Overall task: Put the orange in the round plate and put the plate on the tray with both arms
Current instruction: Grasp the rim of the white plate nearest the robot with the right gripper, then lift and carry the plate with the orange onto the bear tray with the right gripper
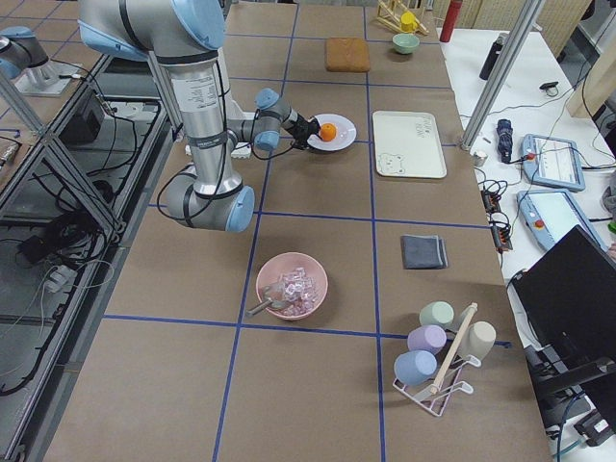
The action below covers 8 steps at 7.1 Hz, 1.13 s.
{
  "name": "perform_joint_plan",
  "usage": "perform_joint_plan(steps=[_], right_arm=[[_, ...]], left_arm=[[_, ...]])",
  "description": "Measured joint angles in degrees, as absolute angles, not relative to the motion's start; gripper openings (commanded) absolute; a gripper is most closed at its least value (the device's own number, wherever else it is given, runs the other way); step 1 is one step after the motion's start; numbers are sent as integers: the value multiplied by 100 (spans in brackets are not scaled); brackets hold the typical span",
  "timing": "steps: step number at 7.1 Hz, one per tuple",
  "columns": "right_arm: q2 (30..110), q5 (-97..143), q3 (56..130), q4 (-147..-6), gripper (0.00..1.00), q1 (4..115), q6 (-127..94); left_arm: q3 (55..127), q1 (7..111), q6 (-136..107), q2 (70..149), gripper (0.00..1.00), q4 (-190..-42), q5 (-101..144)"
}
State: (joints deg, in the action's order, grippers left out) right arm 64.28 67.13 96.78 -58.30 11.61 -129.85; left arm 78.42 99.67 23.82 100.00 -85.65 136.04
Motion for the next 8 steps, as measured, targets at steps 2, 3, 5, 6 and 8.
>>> perform_joint_plan(steps=[2,3,5,6,8], right_arm=[[6431,6591,9757,-5792,0,1181,-13023],[6432,6450,9834,-5784,0,1187,-13047],[6439,6148,10036,-5776,0,1194,-13227],[6439,6038,10092,-5775,0,1201,-13334],[6427,5780,10209,-5775,0,1210,-13686]], left_arm=[[7871,9967,2312,9937,99,-8574,13617],[7960,9967,2142,9851,99,-8584,13623],[8583,9959,1416,9392,99,-8613,13625],[8836,9949,1096,9237,99,-8641,13624],[9055,9924,608,9123,99,-8774,13623]])
